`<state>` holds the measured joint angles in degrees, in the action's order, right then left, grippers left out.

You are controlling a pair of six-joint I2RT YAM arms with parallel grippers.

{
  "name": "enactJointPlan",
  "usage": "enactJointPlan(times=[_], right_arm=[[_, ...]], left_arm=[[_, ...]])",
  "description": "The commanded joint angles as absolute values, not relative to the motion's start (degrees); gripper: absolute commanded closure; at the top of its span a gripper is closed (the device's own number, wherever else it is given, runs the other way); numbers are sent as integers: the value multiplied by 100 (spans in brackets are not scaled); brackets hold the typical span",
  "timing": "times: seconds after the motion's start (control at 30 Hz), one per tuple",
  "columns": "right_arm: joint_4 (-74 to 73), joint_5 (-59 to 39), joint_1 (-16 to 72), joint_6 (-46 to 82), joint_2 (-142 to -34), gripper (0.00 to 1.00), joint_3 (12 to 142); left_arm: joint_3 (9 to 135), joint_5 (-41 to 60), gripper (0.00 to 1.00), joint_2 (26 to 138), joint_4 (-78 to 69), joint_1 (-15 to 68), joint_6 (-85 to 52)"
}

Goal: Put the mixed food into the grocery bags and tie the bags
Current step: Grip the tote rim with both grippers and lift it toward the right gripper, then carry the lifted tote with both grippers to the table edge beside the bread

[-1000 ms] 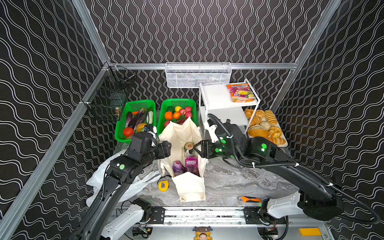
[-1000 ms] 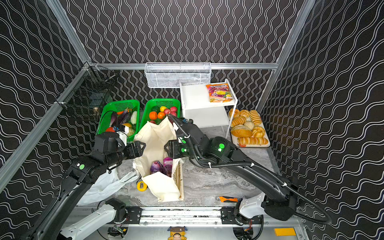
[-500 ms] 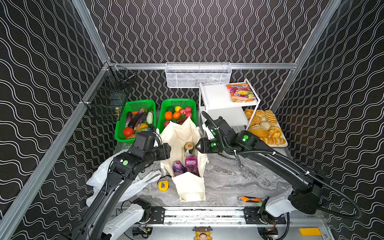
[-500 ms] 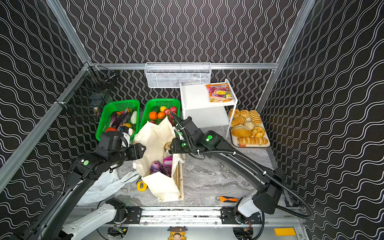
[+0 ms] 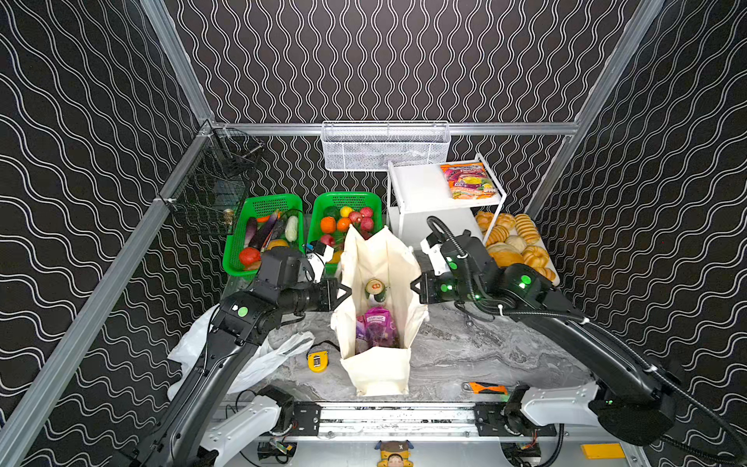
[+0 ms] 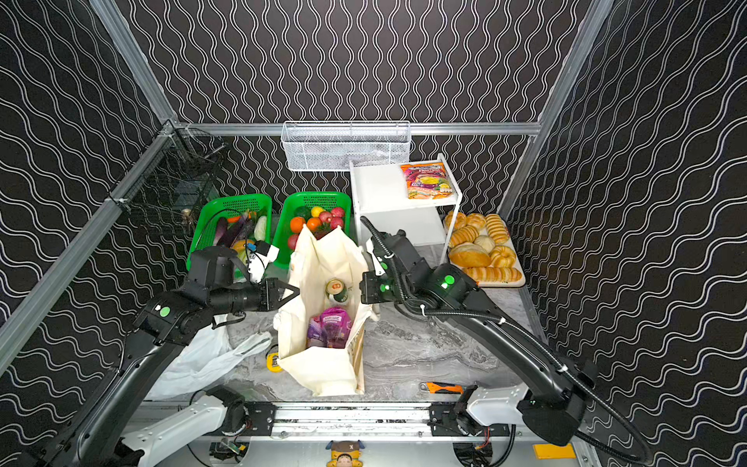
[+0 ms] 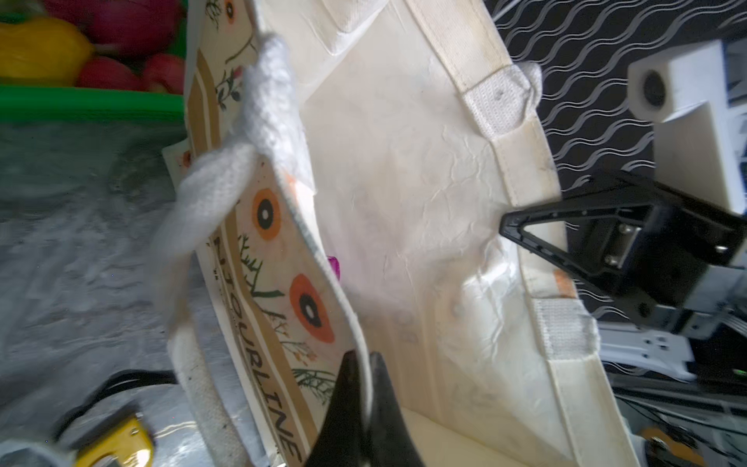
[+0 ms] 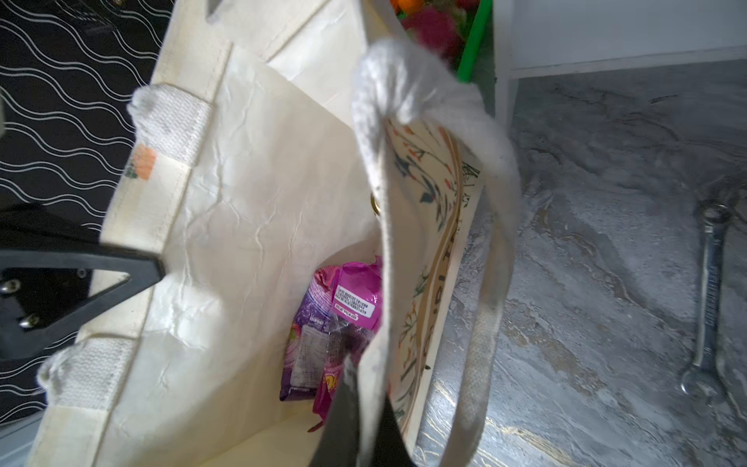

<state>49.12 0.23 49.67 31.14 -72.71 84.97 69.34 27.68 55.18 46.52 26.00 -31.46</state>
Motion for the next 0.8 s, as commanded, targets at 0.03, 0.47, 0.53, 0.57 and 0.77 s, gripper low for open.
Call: enactJointPlan(times=[0.03,0.47,0.53,0.57,0.77], right_arm=[[4768,540,4861,2989,-6724,100,8444],[5666,1955,3731,2679,-5415,100,8378],[5695,2075,3465,2518,-5382,100,8364],[5678,2159,3302,2417,-5386,100,8329],[5274,1977,1849,1842,-5418,100,8097]], left_arm=[[7388,3282,100,5788,3823,3444,-3567],[9334,2364,100,8100,3254,5604,-3548],[9625,2305,100,8425,3251,5724,-3493],[9739,2315,100,8581,3190,5770,-3490],[10440,2363,100,9430,2927,5957,-3467]])
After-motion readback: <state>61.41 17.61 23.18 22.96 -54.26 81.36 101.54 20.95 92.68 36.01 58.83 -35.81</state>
